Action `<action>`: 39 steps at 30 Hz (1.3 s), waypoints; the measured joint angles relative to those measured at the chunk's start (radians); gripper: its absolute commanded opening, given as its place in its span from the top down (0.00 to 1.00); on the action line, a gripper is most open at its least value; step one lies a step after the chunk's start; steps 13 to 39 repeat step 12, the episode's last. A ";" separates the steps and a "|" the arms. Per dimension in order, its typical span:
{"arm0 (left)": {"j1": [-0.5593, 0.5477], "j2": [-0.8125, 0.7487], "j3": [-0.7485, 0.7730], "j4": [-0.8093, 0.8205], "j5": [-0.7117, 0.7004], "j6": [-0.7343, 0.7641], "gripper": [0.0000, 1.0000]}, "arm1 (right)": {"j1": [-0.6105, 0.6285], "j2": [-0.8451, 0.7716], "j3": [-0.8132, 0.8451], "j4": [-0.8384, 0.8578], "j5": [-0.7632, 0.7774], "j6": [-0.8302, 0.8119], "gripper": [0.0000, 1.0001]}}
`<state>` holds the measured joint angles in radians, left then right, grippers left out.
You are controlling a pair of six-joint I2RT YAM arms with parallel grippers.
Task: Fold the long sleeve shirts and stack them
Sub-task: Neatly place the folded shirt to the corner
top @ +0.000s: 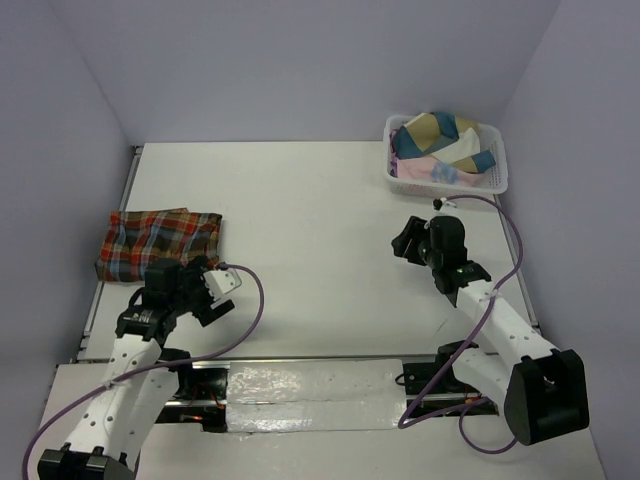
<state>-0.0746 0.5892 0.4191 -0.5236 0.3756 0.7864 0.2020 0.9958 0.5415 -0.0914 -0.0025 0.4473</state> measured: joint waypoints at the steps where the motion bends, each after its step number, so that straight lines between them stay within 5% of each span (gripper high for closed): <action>1: 0.000 0.000 0.000 0.000 0.000 0.000 0.01 | 0.000 0.000 0.000 0.001 0.001 0.000 0.40; 39: -0.001 0.039 0.000 0.001 -0.005 -0.003 0.01 | 0.000 -0.017 -0.016 0.018 -0.006 -0.005 0.41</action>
